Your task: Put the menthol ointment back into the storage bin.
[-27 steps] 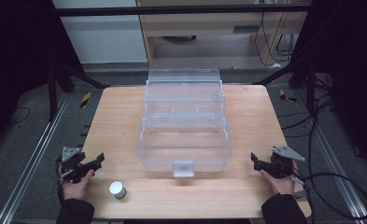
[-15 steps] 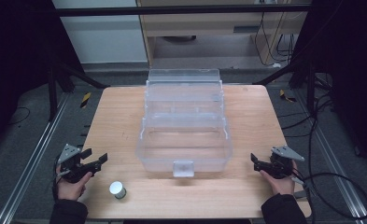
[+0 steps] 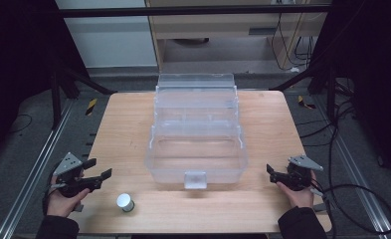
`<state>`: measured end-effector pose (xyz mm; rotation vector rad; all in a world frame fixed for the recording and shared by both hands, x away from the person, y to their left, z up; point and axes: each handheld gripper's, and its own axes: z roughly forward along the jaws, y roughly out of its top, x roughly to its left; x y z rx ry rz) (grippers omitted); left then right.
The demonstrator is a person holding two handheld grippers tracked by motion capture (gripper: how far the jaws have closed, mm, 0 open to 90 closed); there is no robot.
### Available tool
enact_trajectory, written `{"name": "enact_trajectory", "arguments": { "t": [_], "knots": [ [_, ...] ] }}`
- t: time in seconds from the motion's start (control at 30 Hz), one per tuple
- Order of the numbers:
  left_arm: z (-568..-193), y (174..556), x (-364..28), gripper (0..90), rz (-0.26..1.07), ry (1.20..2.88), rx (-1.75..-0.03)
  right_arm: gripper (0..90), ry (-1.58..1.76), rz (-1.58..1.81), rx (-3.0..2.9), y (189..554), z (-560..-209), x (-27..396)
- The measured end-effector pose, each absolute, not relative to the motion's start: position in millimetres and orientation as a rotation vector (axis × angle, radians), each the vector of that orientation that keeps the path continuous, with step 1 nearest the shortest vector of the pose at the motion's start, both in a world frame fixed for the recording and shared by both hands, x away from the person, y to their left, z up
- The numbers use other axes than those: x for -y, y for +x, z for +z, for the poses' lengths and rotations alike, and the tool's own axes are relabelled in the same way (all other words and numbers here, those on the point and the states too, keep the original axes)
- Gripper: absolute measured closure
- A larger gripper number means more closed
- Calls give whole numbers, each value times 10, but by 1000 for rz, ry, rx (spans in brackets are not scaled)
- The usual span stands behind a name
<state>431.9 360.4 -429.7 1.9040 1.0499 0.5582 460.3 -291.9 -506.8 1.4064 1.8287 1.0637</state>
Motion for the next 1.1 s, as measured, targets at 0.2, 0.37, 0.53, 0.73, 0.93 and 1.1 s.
{"name": "enact_trajectory", "arguments": {
  "t": [0.2, 0.37, 0.53, 0.73, 0.93, 1.1],
  "knots": [
    [-4172, 4312, -3582, 228, 514, 2005, -984, 49, 1402, 1063, -1834, 4601, -5068, 2920],
    [-4084, 4295, -3553, 218, 493, 2058, -916, 49, 1398, 1058, -1833, 4605, -5071, 2922],
    [-4012, 4295, -3496, 206, 487, 2135, -853, 45, 1397, 1058, -1836, 4606, -5071, 2924],
    [-3962, 4289, -3436, 191, 458, 2214, -757, 44, 1397, 1059, -1836, 4606, -5071, 2924],
    [-3941, 4289, -3412, 182, 434, 2288, -698, 43, 1399, 1059, -1837, 4607, -5071, 2923],
    [-3940, 4276, -3368, 184, 411, 2338, -629, 42, 1406, 1062, -1840, 4607, -5068, 2921]
  ]
}}
